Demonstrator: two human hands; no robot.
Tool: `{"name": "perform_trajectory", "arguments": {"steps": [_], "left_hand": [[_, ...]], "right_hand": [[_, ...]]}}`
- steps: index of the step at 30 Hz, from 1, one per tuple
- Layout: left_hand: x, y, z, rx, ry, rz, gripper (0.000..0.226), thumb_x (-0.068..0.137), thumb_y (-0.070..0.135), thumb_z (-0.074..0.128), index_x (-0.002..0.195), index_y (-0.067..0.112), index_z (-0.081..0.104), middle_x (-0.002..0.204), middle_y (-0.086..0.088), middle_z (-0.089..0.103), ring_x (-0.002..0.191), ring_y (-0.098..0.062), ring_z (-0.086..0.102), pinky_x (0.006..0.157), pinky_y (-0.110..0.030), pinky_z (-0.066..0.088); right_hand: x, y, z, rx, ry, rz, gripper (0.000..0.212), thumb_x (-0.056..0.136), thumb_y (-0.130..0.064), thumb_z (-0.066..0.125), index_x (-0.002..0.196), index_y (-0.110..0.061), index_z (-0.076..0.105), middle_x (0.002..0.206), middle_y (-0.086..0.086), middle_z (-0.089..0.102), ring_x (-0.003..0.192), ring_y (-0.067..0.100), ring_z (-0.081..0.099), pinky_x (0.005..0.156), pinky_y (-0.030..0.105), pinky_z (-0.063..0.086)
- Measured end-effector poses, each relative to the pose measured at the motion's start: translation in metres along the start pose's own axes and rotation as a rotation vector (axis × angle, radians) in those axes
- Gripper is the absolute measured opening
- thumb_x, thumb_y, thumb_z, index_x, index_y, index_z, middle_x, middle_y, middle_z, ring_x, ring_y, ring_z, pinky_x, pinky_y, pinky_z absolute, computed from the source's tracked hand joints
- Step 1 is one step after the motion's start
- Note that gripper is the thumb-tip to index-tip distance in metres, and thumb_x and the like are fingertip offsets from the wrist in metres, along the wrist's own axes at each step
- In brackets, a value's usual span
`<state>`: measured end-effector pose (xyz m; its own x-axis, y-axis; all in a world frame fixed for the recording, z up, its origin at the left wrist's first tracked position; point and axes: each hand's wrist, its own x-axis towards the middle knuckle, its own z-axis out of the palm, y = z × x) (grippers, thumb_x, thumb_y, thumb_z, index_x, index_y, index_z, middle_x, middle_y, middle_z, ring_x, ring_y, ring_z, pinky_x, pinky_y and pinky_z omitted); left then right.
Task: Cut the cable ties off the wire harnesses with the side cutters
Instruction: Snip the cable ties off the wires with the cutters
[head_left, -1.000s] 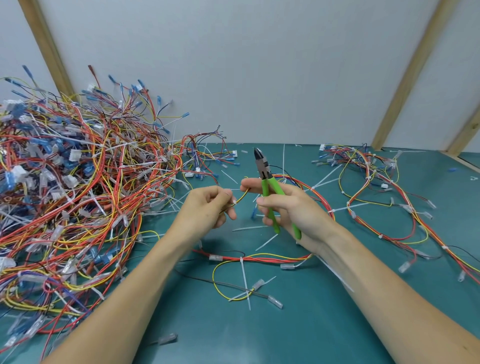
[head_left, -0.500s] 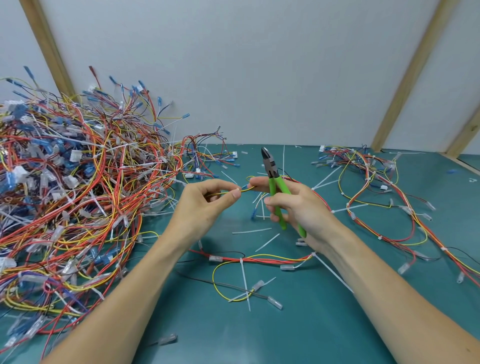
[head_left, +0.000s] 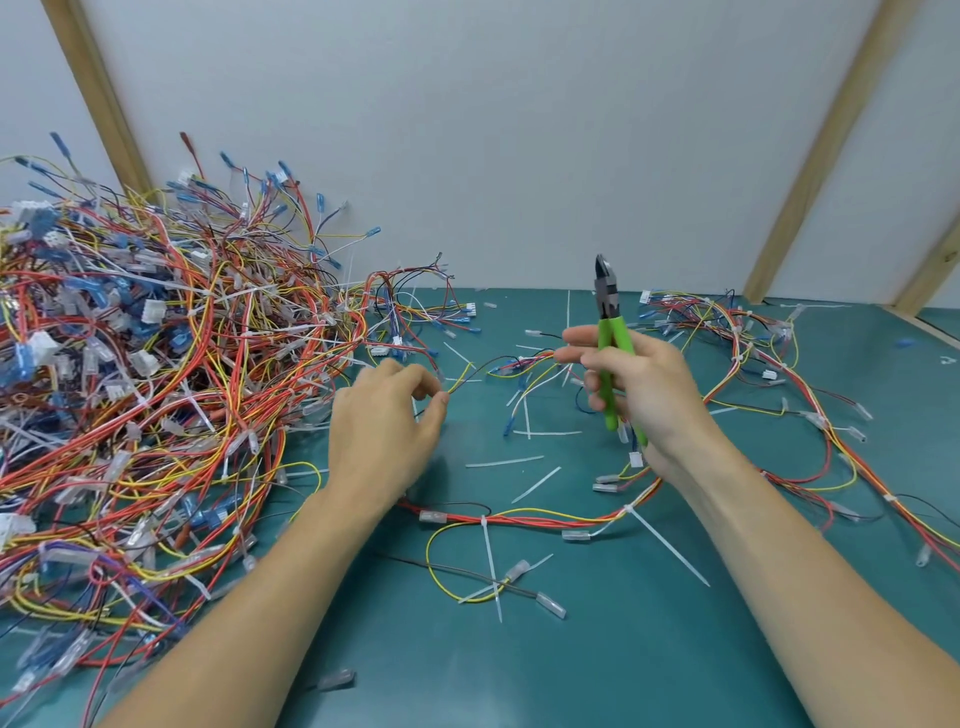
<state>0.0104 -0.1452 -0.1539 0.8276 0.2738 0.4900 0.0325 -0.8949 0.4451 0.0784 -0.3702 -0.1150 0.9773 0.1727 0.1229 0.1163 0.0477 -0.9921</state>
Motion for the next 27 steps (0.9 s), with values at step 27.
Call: {"name": "perform_trajectory", "arguments": {"steps": [27], "left_hand": [[-0.009,0.019,0.001,-0.321,-0.145,0.082,0.015,0.082,0.032,0.078,0.09,0.03,0.065,0.08,0.011,0.066,0.079,-0.011,0.061,0.078,-0.038,0.052]], "right_hand": [[-0.016,0.019,0.023,-0.666,-0.236,-0.174,0.014,0.08,-0.017,0.082,0.081,-0.022,0.068,0.076,-0.002,0.073,0.071,0.017,0.066,0.075,0.038,0.054]]}}
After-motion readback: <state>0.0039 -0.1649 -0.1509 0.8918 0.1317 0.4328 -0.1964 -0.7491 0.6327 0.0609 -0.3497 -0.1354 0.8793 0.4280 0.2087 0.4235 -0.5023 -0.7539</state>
